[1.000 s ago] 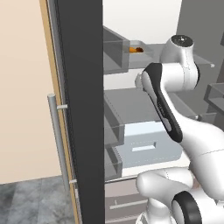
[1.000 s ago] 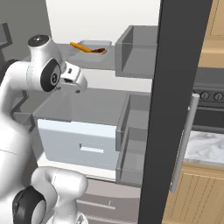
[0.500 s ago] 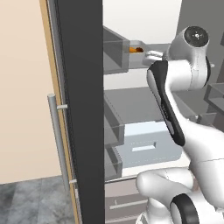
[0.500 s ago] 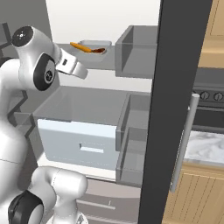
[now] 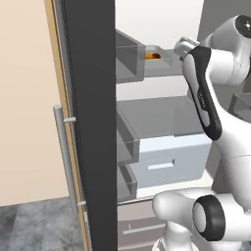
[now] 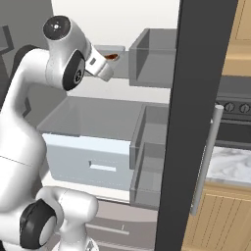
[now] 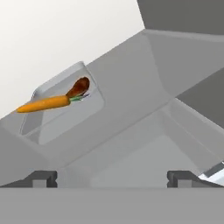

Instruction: Place the tupperware containing the chicken drumstick and carrot meal in the microwave. Close the microwave door and press the start button to reheat the meal.

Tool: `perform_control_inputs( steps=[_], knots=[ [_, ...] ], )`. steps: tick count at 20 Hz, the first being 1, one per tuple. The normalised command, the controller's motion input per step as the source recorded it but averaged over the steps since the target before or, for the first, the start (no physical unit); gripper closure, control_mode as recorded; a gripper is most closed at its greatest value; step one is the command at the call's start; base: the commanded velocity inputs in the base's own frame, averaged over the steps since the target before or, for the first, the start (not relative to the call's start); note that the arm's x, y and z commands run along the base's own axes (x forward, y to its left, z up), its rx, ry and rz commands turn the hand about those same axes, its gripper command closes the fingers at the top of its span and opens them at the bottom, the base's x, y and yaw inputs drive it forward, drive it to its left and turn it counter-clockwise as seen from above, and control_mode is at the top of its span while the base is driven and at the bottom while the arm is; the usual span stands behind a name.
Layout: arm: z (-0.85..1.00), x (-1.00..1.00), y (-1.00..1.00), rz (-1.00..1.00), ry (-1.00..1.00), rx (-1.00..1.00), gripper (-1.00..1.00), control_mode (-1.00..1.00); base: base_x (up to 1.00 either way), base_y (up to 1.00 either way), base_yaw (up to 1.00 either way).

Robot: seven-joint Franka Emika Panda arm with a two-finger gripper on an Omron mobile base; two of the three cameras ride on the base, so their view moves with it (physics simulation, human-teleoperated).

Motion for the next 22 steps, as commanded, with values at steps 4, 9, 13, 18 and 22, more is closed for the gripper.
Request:
perform_control_inputs(
  steps=[4, 9, 13, 18, 22],
  knots=[
    [0.07, 0.42, 0.00, -0.03, 0.02, 0.05, -1.00, -1.00, 0.00, 0.00, 0.00],
    [0.00, 0.53, 0.00, 0.00, 0.11, 0.01, -1.00, -1.00, 0.00, 0.00, 0.00],
    [0.00, 0.62, 0.00, 0.00, 0.12, 0.00, -1.00, -1.00, 0.00, 0.00, 0.00],
    [-0.09, 0.65, 0.00, 0.00, 0.07, 0.00, -1.00, -1.00, 0.00, 0.00, 0.00],
    [-0.37, 0.63, 0.00, 0.00, 0.01, 0.00, -1.00, -1.00, 0.00, 0.00, 0.00]
  ],
)
